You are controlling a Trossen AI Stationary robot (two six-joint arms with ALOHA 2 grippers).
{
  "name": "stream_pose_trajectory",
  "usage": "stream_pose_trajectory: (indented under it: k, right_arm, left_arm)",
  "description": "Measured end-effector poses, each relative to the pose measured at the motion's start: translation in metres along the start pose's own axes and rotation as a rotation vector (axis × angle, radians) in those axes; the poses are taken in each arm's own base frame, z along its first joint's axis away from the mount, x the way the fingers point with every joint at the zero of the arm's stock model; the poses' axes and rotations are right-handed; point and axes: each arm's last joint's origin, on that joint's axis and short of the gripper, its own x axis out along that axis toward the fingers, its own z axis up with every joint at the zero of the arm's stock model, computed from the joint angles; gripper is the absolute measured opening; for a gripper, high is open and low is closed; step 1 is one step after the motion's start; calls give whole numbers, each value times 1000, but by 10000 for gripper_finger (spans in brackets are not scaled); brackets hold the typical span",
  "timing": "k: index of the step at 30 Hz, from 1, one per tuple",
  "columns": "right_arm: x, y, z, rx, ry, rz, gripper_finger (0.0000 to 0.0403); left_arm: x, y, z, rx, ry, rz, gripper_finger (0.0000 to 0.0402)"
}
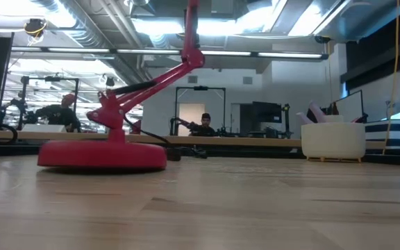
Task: Screw lightbulb
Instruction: Insert the light bulb into the lamp
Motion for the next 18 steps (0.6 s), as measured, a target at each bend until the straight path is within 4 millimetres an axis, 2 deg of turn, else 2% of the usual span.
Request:
stream_pose_trajectory:
  k: [7,18]
  right_arm:
    - [-9,-4,10,-40,36,2,321]
    - [-15,-8,10,-112,115,27,321]
  left_arm:
    - [0,0,0,5,-3,-3,251]
    - [0,0,-1,7,-1,-3,251]
